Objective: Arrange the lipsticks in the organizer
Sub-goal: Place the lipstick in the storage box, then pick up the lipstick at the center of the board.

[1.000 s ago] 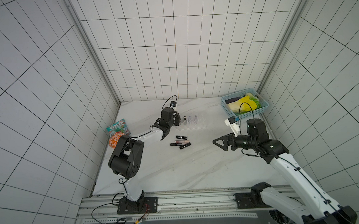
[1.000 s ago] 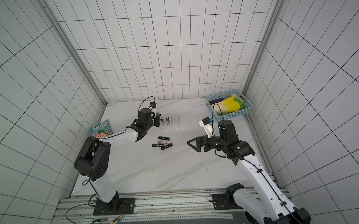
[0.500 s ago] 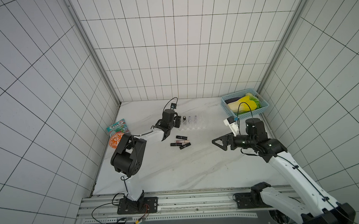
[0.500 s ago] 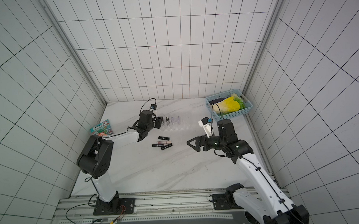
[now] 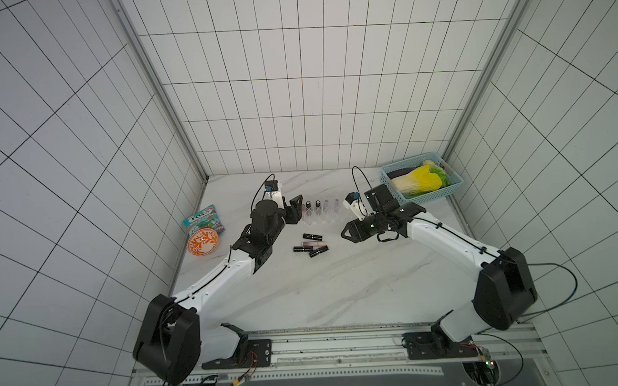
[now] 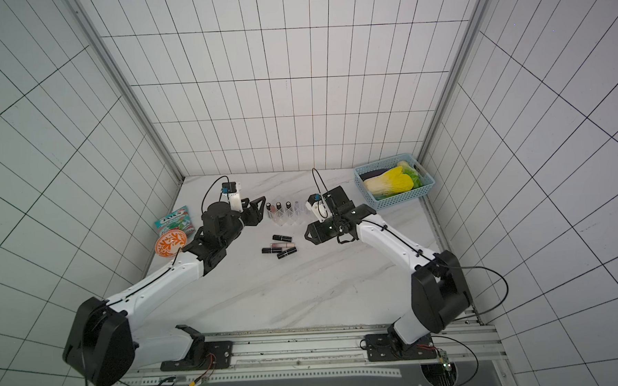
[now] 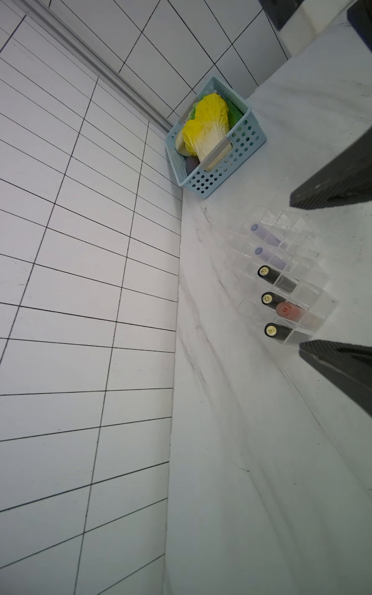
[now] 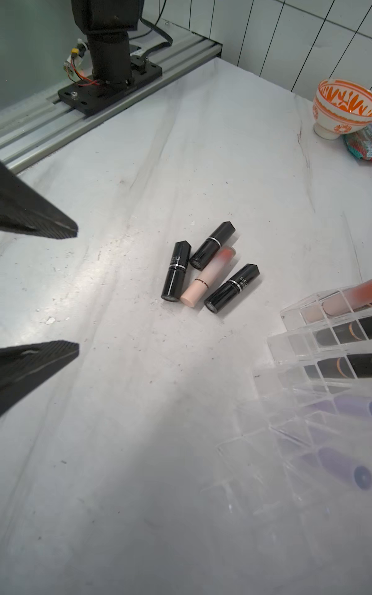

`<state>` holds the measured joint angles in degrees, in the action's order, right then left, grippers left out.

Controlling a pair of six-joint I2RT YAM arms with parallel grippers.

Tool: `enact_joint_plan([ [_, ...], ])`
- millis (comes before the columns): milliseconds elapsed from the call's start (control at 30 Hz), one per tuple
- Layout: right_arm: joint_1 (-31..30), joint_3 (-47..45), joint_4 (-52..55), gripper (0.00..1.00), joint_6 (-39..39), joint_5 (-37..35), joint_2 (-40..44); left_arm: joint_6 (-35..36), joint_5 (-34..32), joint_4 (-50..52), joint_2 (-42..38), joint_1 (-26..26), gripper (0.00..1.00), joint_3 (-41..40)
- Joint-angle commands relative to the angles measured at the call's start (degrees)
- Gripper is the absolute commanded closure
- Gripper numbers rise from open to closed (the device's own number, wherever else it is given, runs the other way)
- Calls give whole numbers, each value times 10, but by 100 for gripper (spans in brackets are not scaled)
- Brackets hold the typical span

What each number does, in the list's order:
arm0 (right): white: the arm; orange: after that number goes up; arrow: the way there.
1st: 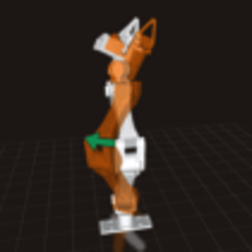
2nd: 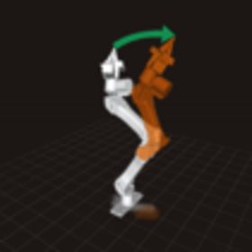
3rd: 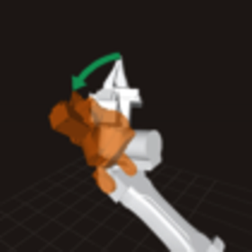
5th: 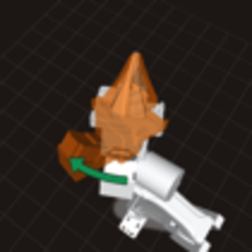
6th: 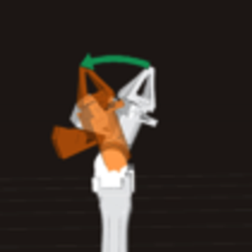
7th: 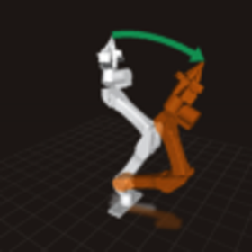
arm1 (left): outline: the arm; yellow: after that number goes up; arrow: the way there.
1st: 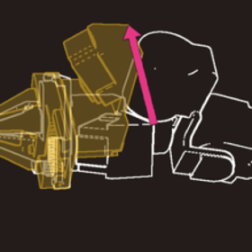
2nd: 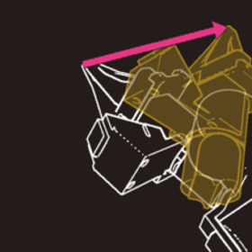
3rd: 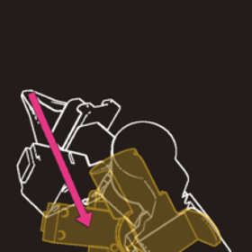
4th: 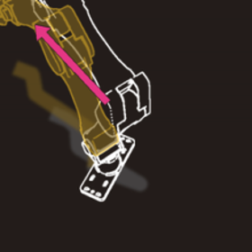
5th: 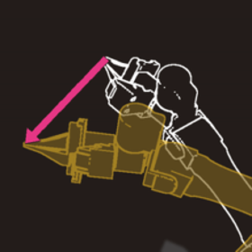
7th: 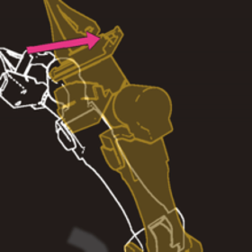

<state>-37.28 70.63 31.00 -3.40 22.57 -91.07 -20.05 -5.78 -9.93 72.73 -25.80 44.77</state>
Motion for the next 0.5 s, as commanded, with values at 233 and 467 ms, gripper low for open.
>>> enact_joint_plan([
  [233, -73, 108, 30, 45, 63, -77, -140, -106, 40, 26, -64, 71, 37, -92],
  [467, -104, 190, 62, 44, 90, -109, -224, -101, 60, 47, -96, 100, 37, -102],
])
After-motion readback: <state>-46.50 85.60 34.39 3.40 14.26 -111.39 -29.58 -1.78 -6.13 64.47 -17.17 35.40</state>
